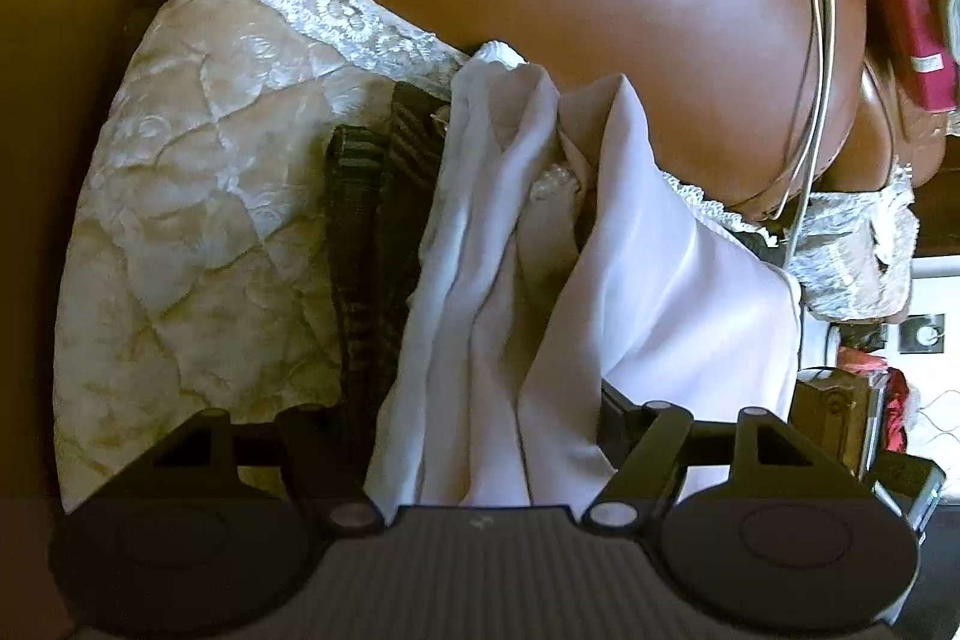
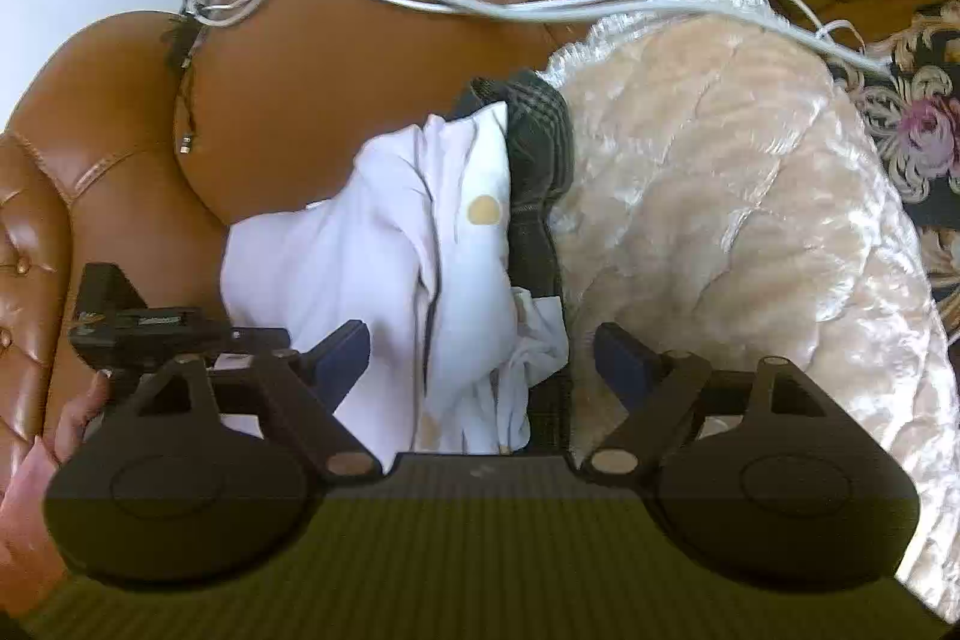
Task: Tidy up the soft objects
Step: 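Lift the clothes stack with both grippers and carry it toward the open suitcase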
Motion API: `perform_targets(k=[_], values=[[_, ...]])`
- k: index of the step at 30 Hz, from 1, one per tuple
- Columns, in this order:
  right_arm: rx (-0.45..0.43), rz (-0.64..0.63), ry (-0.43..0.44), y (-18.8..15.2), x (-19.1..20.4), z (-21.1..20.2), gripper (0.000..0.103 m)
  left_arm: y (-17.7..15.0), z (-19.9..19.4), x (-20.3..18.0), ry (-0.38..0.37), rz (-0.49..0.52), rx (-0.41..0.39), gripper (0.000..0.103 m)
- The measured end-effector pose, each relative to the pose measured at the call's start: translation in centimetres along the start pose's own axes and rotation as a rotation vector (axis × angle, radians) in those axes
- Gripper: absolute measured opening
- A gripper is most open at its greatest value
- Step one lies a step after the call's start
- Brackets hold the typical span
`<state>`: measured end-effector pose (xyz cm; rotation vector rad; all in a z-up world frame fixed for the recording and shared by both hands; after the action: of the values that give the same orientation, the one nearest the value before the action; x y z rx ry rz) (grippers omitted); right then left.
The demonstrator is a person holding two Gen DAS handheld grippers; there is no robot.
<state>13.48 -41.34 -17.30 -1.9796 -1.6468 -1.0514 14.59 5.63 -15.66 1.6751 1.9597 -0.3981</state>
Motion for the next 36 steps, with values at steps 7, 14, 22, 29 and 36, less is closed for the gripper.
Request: perform_targets(k=[7, 14, 22, 29, 36], values=[[0.037, 0.136, 0.103, 0.9, -1.3, 1.0, 0.092, -1.1, 1.0, -0.1, -0.018, 0.007, -0.015, 0.076], [0.132, 0.072, 0.182, 0.2, 0.2, 2.2, 0.072, -2.6, 2.0, -0.7, 0.005, 0.049, -0.032, 0.074], [0.134, 0.178, 0.125, 0.5, 0.0, 4.0, 0.069, -3.8, 3.4, -0.9, 0.007, 0.034, -0.043, 0.074], [0.096, 0.133, 0.091, -0.1, 0.5, 3.6, 0.031, -5.5, 3.5, -3.1, 0.105, 0.089, -0.099, 0.044], [0.050, -0.065, 0.010, -0.8, 5.7, 1.7, 0.027, -7.9, 3.2, -5.9, 0.169, 0.107, -0.172, 0.025]])
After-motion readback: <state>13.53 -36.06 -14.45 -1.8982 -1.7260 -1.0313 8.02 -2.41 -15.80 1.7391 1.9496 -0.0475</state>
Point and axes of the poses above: each gripper's, at about its wrist camera, not at the fingertips, and z roughly the way its jaws point, x to its left, y to its top, the point moved 5 cm from there along z, roughly the way its jaws point, and after that the axes turned 10 degrees about z, right-handed, at the moved point
